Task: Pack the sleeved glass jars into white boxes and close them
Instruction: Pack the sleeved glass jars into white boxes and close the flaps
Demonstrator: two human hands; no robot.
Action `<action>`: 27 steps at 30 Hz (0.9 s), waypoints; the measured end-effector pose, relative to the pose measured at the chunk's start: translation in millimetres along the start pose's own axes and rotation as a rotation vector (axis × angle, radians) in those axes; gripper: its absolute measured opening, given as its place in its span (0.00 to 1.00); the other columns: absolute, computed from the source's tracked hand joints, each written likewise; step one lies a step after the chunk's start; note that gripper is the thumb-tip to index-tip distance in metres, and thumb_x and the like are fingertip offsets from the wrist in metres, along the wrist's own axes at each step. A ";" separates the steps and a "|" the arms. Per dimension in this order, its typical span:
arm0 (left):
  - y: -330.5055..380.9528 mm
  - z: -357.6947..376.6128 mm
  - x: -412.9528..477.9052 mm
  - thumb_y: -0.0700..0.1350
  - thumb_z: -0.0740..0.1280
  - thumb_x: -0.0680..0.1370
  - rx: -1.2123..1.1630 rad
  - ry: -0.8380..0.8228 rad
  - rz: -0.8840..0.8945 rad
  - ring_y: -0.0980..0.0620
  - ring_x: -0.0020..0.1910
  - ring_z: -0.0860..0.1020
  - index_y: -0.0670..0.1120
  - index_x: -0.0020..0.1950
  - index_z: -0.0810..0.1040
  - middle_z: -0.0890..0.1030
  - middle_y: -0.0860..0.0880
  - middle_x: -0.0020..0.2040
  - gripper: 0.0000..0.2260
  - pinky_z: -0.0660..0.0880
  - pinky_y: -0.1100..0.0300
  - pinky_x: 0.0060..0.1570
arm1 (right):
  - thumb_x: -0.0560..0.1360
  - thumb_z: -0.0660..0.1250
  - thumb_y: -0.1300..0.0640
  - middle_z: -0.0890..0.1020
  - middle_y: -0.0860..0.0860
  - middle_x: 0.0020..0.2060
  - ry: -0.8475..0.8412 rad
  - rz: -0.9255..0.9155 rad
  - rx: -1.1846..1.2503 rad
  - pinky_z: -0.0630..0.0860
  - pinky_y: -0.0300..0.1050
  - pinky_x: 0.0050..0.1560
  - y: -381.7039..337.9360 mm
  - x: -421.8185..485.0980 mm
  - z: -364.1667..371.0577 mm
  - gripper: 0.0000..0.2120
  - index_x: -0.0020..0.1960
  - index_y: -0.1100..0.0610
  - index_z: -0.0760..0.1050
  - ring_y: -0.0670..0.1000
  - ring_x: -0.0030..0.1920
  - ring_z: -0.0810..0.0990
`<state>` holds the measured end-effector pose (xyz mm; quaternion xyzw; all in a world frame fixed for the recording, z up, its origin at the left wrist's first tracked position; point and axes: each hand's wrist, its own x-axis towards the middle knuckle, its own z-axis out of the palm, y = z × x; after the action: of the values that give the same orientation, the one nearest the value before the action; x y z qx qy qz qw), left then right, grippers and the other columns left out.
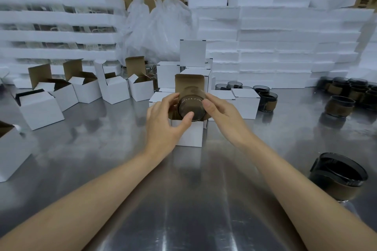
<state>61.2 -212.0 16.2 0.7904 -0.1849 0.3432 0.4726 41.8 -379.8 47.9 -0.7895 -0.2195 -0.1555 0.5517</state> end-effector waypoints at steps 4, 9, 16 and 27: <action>-0.5 -0.9 0.7 0.60 0.65 0.70 0.028 -0.003 0.029 0.53 0.56 0.73 0.55 0.65 0.72 0.78 0.58 0.55 0.24 0.70 0.56 0.59 | 0.73 0.60 0.35 0.81 0.52 0.56 -0.020 0.033 -0.029 0.72 0.49 0.64 5.7 1.7 -1.8 0.27 0.69 0.43 0.70 0.48 0.58 0.78; 2.1 -1.8 1.5 0.55 0.64 0.71 0.067 0.021 0.058 0.56 0.50 0.75 0.55 0.69 0.70 0.76 0.65 0.51 0.25 0.65 0.61 0.61 | 0.76 0.66 0.45 0.79 0.42 0.56 -0.006 0.018 0.004 0.71 0.29 0.54 9.2 1.3 2.9 0.25 0.71 0.39 0.65 0.35 0.52 0.77; 2.5 -0.9 1.2 0.46 0.62 0.71 0.086 0.000 0.040 0.52 0.49 0.78 0.53 0.68 0.71 0.81 0.54 0.48 0.24 0.59 0.68 0.62 | 0.76 0.69 0.60 0.73 0.35 0.58 0.056 -0.010 -0.013 0.74 0.31 0.54 13.7 -1.0 3.9 0.30 0.71 0.40 0.63 0.35 0.51 0.77; 2.5 0.1 0.0 0.43 0.58 0.76 0.075 0.063 0.084 0.51 0.48 0.76 0.45 0.50 0.78 0.79 0.53 0.46 0.10 0.65 0.59 0.55 | 0.76 0.64 0.65 0.75 0.46 0.64 0.031 0.001 -0.192 0.68 0.34 0.62 10.8 -0.4 4.7 0.13 0.52 0.47 0.78 0.42 0.60 0.73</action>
<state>59.6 -213.3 17.7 0.7878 -0.1900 0.3940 0.4335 47.1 -378.7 37.4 -0.8363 -0.1946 -0.1880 0.4768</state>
